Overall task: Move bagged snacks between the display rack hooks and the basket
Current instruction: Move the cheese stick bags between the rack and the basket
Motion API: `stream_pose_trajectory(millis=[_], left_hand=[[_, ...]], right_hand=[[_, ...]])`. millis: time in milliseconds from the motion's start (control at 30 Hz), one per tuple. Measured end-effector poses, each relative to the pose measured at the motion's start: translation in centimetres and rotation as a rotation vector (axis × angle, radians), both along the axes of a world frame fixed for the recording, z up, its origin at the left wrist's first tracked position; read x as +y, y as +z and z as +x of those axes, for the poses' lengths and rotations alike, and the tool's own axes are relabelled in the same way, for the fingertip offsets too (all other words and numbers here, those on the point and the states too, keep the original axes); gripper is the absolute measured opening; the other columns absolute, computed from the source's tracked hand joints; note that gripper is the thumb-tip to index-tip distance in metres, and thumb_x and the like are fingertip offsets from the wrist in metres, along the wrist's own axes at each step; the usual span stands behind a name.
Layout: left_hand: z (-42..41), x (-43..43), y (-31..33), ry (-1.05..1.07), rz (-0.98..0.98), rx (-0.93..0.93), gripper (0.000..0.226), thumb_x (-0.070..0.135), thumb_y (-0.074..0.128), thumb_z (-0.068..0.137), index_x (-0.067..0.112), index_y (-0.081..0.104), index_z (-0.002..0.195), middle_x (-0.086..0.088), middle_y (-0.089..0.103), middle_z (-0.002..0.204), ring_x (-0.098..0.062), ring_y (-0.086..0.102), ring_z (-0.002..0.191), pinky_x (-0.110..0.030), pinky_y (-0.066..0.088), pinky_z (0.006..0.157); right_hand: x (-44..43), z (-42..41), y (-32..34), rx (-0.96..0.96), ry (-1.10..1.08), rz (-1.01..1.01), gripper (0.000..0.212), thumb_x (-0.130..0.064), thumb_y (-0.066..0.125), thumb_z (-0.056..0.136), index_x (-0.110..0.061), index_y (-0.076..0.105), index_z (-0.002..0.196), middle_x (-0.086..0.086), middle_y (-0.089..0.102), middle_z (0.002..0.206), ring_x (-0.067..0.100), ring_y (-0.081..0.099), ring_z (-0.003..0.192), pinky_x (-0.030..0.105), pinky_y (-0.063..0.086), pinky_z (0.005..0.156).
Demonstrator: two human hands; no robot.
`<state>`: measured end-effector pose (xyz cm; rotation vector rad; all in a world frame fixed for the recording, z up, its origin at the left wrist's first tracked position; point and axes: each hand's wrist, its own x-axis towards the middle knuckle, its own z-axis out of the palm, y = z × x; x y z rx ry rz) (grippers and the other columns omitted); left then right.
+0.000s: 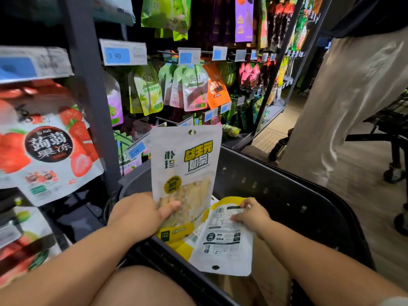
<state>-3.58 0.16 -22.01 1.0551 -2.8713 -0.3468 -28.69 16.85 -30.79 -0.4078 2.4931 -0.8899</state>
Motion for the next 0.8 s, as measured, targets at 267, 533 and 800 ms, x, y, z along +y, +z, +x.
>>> stream_pose_trajectory(millis=[267, 533, 800], left_hand=[[0.1, 0.0, 0.0, 0.036, -0.013, 0.037, 0.049, 0.077, 0.032, 0.084, 0.029, 0.045, 0.084, 0.007, 0.042, 0.064, -0.019, 0.045, 0.066, -0.033, 0.027, 0.053], [-0.1, -0.2, -0.6, 0.054, 0.017, 0.071, 0.067, 0.082, 0.029, 0.08, 0.027, 0.061, 0.101, 0.004, 0.058, 0.079, -0.021, 0.057, 0.079, -0.032, 0.04, 0.064], [-0.2, -0.5, -1.0, 0.074, 0.024, 0.068, 0.071, 0.084, 0.028, 0.077, 0.025, 0.061, 0.098, 0.004, 0.058, 0.079, -0.02, 0.057, 0.077, -0.032, 0.04, 0.062]], right_hand=[[0.1, 0.2, 2.4, -0.08, 0.156, -0.211, 0.022, -0.013, 0.083, 0.074, -0.013, 0.061, 0.078, 0.003, 0.061, 0.077, 0.015, 0.058, 0.066, 0.023, 0.048, 0.057], [0.6, -0.3, 5.2, -0.316, 0.391, -0.296, 0.027, -0.001, 0.083, 0.071, -0.009, 0.068, 0.093, 0.005, 0.067, 0.079, 0.011, 0.065, 0.069, 0.024, 0.055, 0.069], [0.2, -0.3, 5.1, 0.132, 0.573, -0.025, 0.029, -0.015, 0.091, 0.066, -0.023, 0.071, 0.086, -0.005, 0.068, 0.078, 0.005, 0.062, 0.07, 0.027, 0.055, 0.077]])
